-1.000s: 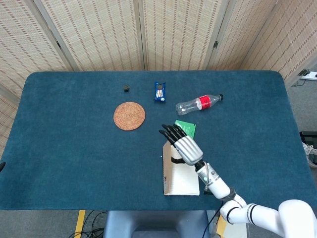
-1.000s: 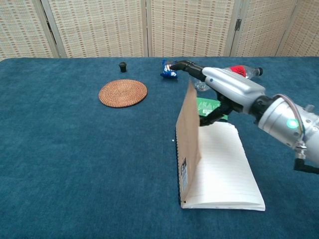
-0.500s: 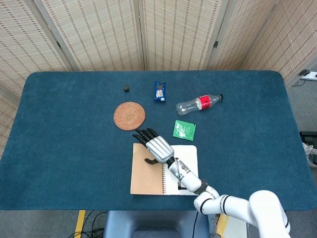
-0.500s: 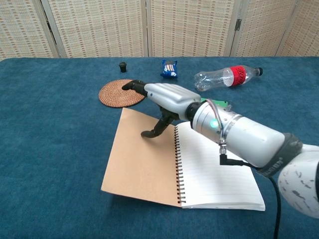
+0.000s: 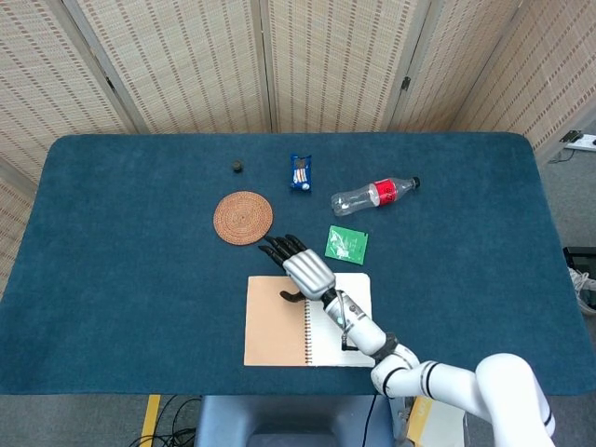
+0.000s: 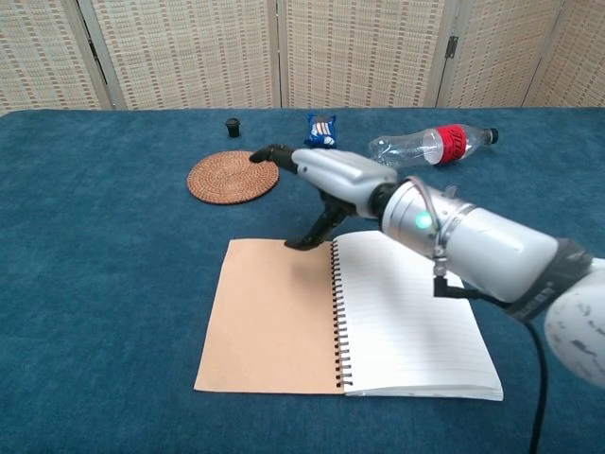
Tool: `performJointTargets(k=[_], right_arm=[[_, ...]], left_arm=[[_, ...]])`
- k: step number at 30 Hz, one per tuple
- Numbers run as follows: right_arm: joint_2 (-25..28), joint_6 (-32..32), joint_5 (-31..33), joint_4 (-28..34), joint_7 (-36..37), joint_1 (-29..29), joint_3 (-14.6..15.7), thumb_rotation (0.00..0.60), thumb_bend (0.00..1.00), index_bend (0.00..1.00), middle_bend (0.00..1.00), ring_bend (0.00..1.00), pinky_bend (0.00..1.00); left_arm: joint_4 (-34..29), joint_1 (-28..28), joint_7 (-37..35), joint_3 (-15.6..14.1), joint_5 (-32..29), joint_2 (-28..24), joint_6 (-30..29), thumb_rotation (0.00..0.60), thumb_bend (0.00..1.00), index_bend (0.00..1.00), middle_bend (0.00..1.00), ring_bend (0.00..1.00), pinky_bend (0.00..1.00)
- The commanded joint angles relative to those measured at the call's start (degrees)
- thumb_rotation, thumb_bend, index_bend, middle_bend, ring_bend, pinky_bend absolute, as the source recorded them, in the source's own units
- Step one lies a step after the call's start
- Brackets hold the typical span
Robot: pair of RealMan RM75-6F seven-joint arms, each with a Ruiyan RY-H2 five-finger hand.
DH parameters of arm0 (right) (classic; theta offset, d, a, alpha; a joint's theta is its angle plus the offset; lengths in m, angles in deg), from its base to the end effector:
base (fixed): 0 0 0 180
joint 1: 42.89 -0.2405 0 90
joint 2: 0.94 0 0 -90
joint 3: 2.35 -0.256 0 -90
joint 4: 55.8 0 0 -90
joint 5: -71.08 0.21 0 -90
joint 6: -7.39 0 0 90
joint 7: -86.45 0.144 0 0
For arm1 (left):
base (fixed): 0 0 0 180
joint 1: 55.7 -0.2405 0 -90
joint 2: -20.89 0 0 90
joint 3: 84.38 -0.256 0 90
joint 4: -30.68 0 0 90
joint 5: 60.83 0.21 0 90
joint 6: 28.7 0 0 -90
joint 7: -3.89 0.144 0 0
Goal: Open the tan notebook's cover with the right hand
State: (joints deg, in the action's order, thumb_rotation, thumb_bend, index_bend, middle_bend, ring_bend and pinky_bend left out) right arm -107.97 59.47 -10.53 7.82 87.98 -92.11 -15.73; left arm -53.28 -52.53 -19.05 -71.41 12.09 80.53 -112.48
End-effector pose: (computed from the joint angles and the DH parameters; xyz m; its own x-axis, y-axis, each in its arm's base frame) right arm -0.0802 -0.3525 -0.0947 0.2981 -0.2853 0.9109 -0.8216 -0.5625 0.0927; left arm -0.3596 0.2029 0.2446 0.1922 -0.2434 0.9507 0.9716 0.1835 -0.1494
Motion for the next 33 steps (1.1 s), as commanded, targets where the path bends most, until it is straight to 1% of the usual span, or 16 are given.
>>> performJointTargets(k=[1, 2, 3, 6, 8, 10, 12, 14, 15, 17, 18, 22, 24, 26, 27, 33], right_arm=[[13.5, 8.7, -0.6, 16.5, -9.5, 7.0, 1.3, 0.6, 0.28, 0.0, 0.0, 0.0, 0.0], [16.6, 9.7, 0.1, 20.2, -12.3, 8.5, 1.7, 0.6, 0.28, 0.0, 0.0, 0.0, 0.0], [20.9, 10.8, 1.4, 25.1, -16.1, 10.7, 2.4, 0.6, 0.28, 0.0, 0.0, 0.0, 0.0], [30.7, 13.6, 5.4, 35.6, -24.4, 16.0, 5.3, 0.6, 0.28, 0.0, 0.0, 0.0, 0.0], [34.2, 16.5, 7.0, 39.1, -27.3, 19.3, 7.1, 0.6, 0.28, 0.0, 0.0, 0.0, 0.0], [36.7, 21.0, 6.8, 40.6, -28.4, 23.1, 9.0, 0.6, 0.28, 0.0, 0.0, 0.0, 0.0], [38.5, 25.3, 5.6, 40.2, -25.8, 26.9, 10.5, 0.6, 0.28, 0.0, 0.0, 0.0, 0.0], [40.3, 27.8, 4.2, 39.6, -20.0, 29.7, 11.6, 0.6, 0.28, 0.0, 0.0, 0.0, 0.0], [41.4, 29.6, 2.8, 38.4, -15.3, 31.6, 12.2, 0.6, 0.28, 0.0, 0.0, 0.0, 0.0], [42.5, 33.1, 1.1, 35.3, -10.1, 34.7, 13.2, 0.6, 0.29, 0.0, 0.0, 0.0, 0.0], [42.5, 34.7, 0.6, 33.9, -8.8, 36.0, 13.5, 0.6, 0.29, 0.0, 0.0, 0.0, 0.0], [39.8, 40.2, -1.8, 27.5, -5.7, 39.9, 13.9, 0.6, 0.29, 0.0, 0.0, 0.0, 0.0], [37.7, 41.4, -2.3, 24.7, -4.0, 41.1, 13.7, 0.6, 0.3, 0.0, 0.0, 0.0, 0.0], [37.6, 41.6, -4.0, 23.8, -3.4, 41.1, 13.9, 0.6, 0.3, 0.0, 0.0, 0.0, 0.0], [37.2, 42.4, -4.5, 23.2, -3.1, 41.3, 13.4, 0.6, 0.31, 0.0, 0.0, 0.0, 0.0], [37.6, 41.2, -3.5, 23.4, -2.8, 42.2, 12.7, 0.6, 0.3, 0.0, 0.0, 0.0, 0.0]], left_arm=[[-0.3, 1.1, 4.6, -1.5, 1.6, 0.6, 1.2, 0.6, 0.17, 0.11, 0.02, 0.04, 0.17], [-0.6, 1.5, 5.7, -1.9, 2.0, 0.8, 1.6, 0.6, 0.17, 0.11, 0.02, 0.04, 0.17], [-1.0, 2.0, 6.9, -2.4, 2.7, 1.0, 2.4, 0.6, 0.17, 0.11, 0.02, 0.04, 0.17], [-1.8, 3.1, 8.8, -3.9, 5.5, 1.3, 3.5, 0.6, 0.17, 0.11, 0.02, 0.04, 0.17], [-1.6, 3.5, 8.6, -5.0, 9.2, 1.8, 2.4, 0.6, 0.17, 0.12, 0.03, 0.04, 0.17], [-1.9, 3.6, 9.0, -6.5, 12.8, 2.3, 1.1, 0.6, 0.17, 0.13, 0.04, 0.05, 0.17], [-2.5, 3.5, 11.8, -7.5, 13.8, 2.8, 0.9, 0.6, 0.17, 0.14, 0.04, 0.05, 0.17], [-3.9, 3.3, 14.9, -8.2, 13.1, 2.9, 1.6, 0.6, 0.17, 0.14, 0.04, 0.05, 0.17], [-5.0, 3.2, 16.9, -8.5, 12.5, 2.9, 2.1, 0.6, 0.17, 0.14, 0.04, 0.05, 0.17], [-6.6, 3.2, 19.1, -8.9, 12.2, 2.7, 2.5, 0.6, 0.17, 0.14, 0.04, 0.05, 0.17], [-7.0, 3.2, 19.7, -9.0, 12.2, 2.6, 2.5, 0.6, 0.17, 0.14, 0.04, 0.05, 0.17], [-7.3, 3.6, 21.1, -9.2, 12.0, 3.0, 2.9, 0.6, 0.17, 0.14, 0.04, 0.05, 0.17], [-7.0, 4.0, 21.5, -9.1, 11.2, 3.3, 3.9, 0.6, 0.17, 0.14, 0.04, 0.05, 0.17], [-6.8, 4.4, 21.8, -9.0, 10.5, 3.6, 4.7, 0.6, 0.17, 0.14, 0.04, 0.05, 0.17], [-6.8, 4.6, 22.1, -9.1, 10.3, 3.7, 5.1, 0.6, 0.17, 0.14, 0.04, 0.05, 0.17], [-6.5, 4.9, 21.8, -9.0, 10.2, 3.7, 5.0, 0.6, 0.17, 0.14, 0.04, 0.05, 0.17]])
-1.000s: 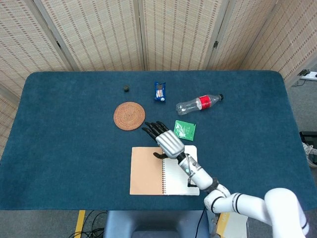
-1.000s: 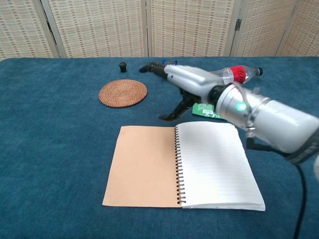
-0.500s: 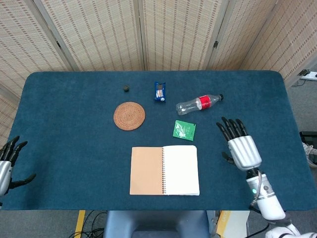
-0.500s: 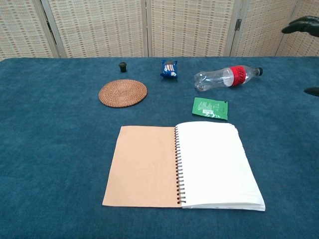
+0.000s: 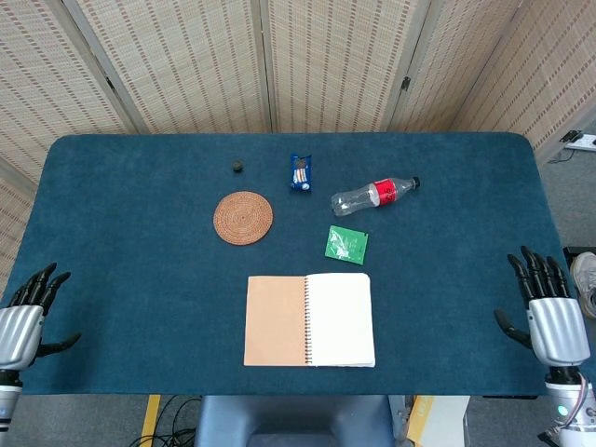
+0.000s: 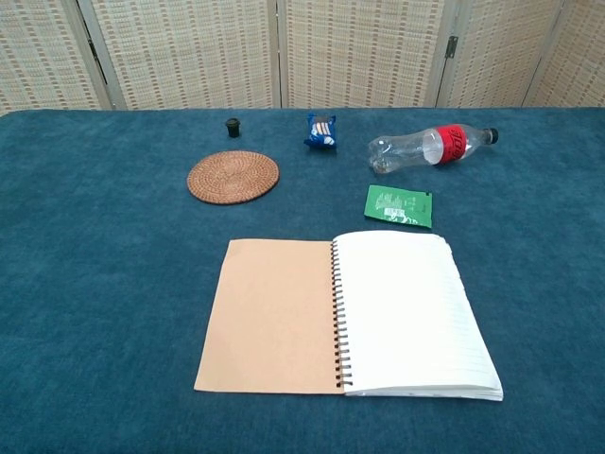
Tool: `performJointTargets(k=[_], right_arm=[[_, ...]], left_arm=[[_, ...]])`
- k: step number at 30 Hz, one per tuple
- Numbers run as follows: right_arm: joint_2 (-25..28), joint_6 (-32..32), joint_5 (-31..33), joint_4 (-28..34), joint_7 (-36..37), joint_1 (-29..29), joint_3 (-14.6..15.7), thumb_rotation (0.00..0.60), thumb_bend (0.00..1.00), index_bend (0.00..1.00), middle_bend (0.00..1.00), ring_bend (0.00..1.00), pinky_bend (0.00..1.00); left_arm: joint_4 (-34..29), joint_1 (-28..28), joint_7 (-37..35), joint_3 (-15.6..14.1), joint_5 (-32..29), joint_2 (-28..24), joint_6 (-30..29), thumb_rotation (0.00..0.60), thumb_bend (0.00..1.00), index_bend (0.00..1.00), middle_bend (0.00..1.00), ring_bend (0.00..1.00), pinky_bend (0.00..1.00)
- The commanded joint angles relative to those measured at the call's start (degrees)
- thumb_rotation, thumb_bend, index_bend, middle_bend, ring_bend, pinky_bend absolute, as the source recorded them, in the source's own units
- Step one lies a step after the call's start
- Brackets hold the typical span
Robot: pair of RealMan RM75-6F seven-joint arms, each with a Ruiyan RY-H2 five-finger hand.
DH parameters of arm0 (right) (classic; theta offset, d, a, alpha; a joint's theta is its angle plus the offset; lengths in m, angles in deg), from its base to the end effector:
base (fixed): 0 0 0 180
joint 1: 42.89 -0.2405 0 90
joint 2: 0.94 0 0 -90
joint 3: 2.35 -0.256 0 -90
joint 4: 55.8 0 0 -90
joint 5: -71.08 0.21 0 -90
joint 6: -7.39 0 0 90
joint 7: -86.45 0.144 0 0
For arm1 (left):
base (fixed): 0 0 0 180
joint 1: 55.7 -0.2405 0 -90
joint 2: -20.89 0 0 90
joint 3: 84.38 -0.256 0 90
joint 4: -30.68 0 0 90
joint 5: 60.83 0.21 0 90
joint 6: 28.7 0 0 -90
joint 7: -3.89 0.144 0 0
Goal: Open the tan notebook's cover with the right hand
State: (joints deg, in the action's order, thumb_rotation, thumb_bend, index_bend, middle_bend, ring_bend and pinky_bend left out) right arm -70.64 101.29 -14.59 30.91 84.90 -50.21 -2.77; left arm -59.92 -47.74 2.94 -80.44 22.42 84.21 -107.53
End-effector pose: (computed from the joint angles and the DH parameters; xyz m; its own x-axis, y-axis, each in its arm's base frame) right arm -0.3087 -0.1856 0.1512 0.4156 0.1270 0.9007 -0.9053 -0.0377 0.4230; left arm -0.3187 0.2024 0.1582 0.4139 0.0659 0.9079 0.9101 -0.0075 -0.4144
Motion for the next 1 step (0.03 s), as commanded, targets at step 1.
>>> performJointTargets(k=[1], right_arm=[[0.5, -0.8, 0.9, 0.6, 0.3, 0.4, -0.6, 0.6, 0.3, 0.0, 0.0, 0.0, 0.0]], left_arm=[[0.3, 0.2, -0.6, 0.1, -0.3, 0.0, 0.2, 0.6, 0.17, 0.14, 0.04, 0.05, 0.17]])
